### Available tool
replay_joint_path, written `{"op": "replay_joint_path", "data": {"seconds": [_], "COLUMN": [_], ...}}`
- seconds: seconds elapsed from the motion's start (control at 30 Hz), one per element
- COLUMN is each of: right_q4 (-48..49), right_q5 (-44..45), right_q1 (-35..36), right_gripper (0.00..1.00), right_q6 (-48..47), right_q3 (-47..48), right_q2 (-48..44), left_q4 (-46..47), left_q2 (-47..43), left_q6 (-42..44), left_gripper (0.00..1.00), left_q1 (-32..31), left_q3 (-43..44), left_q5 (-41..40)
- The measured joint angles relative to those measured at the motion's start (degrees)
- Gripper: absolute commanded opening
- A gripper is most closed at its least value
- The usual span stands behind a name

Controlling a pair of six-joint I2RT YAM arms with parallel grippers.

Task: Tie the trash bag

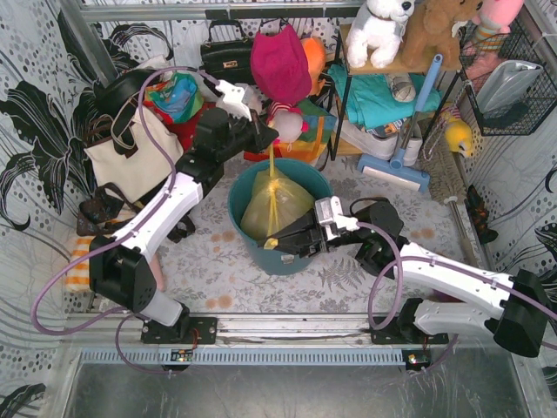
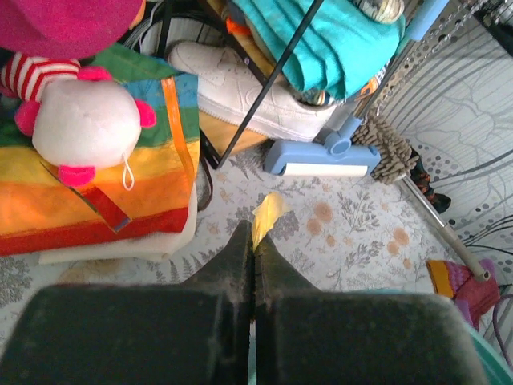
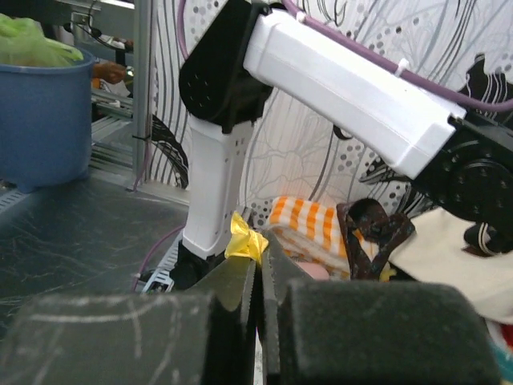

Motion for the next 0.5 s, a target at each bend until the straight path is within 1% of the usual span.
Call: {"op": "replay_joint_path", "data": {"seconds": [0.17, 0.23, 0.3, 0.4, 0.5], "right_q4": [0.5, 2.5, 3.9, 5.4, 6.6], "right_q5": [-4.2, -5.5, -6.6, -6.9, -6.7], "right_q1": [-0.6, -0.8, -0.9, -0.9, -0.9], "right_gripper": [0.0, 0.0, 0.0, 0.0, 0.0], "right_q6": [3.1, 5.5, 7.3, 8.1, 9.4], "right_q3": [6.5, 7.2, 7.0, 4.0, -1.4], "right_q2": [3.0, 3.5, 3.5, 2.4, 1.3], "left_q4": [-4.2, -5.0, -4.9, -4.4, -3.2], "left_q2": [1.8, 2.1, 2.2, 2.5, 3.5], "left_q6": [1.3, 1.7, 2.0, 2.1, 1.7], "left_gripper": [0.0, 0.0, 0.0, 0.0, 0.0], "left_q1": [0.0, 0.0, 0.0, 0.0, 0.0], "left_q3": [8.6, 12.3, 14.2, 13.9, 10.3], "left_q5": [0.1, 0.5, 0.8, 1.1, 1.6]}}
